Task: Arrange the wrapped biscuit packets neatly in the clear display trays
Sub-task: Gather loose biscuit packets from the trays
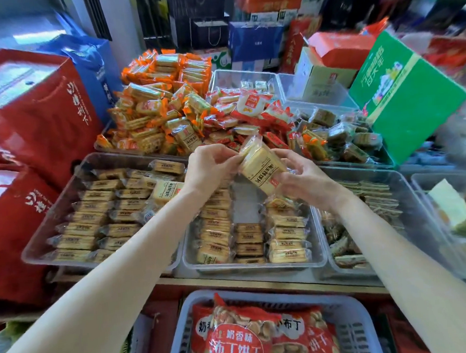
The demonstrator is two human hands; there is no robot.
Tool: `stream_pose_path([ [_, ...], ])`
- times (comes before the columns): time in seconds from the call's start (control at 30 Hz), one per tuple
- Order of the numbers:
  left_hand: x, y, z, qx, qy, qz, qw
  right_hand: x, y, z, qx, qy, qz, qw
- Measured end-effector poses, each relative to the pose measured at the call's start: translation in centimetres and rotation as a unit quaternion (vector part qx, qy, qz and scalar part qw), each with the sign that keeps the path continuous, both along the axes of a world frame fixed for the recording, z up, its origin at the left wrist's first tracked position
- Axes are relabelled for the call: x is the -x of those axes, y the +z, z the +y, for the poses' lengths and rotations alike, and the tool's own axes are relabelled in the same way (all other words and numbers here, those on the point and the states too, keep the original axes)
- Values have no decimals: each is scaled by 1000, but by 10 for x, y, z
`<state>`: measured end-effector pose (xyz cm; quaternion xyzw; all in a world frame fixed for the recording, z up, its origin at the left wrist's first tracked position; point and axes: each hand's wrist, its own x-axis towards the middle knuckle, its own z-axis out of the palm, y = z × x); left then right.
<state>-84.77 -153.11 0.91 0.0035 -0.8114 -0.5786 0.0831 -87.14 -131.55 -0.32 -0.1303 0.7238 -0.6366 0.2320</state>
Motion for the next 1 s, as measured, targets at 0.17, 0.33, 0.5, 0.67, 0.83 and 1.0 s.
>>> stream_pose_path([
  [0.17,-12,18,-14,-62,-57,-45,995,-5,15,6,46,30,-53,997],
  [0.33,-12,29,-22,-13,-57,-37,998,-11,33,1,13,28,-22,999],
  [0.5,-16,37,-23,6,-38,-32,999,-12,51,-7,-55,-32,59,996],
  [0.67,-33,46,-12,22,-99,39,994,-18,61,-4,-58,-38,66,995],
  [0.83,-28,54,-13,102,-76,79,989,-22,73,1,-87,-52,96,990],
  [1.0,-33,56,-20,10,-91,14,996,-29,86,3,-149,-40,144,977],
])
